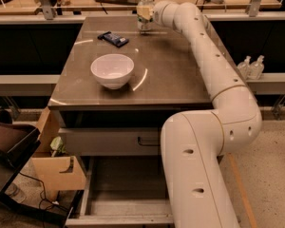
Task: Place 7up can into middle drawer
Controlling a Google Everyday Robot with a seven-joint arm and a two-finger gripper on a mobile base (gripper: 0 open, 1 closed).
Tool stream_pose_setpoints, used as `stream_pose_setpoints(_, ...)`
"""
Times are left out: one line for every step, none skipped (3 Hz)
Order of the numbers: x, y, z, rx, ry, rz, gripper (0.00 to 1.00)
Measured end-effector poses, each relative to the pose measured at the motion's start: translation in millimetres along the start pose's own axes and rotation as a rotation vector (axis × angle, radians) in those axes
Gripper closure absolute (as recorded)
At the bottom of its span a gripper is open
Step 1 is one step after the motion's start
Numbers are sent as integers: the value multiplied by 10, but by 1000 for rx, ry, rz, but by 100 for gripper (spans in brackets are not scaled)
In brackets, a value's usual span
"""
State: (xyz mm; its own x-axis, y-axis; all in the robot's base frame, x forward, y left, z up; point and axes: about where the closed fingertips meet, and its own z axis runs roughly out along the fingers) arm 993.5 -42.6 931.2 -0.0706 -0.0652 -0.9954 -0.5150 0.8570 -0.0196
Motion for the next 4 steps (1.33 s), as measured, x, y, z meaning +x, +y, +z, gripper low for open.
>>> stream_pose_setpoints(-335, -53, -183, 14, -28, -44, 100)
stream_pose_setpoints(-666, -116, -482, 35, -30, -83, 100)
stream_pose_setpoints(-1064, -183, -991, 62, -43, -120, 100)
stream_pose_setpoints(-1754, -178, -2007, 120, -101, -151, 100)
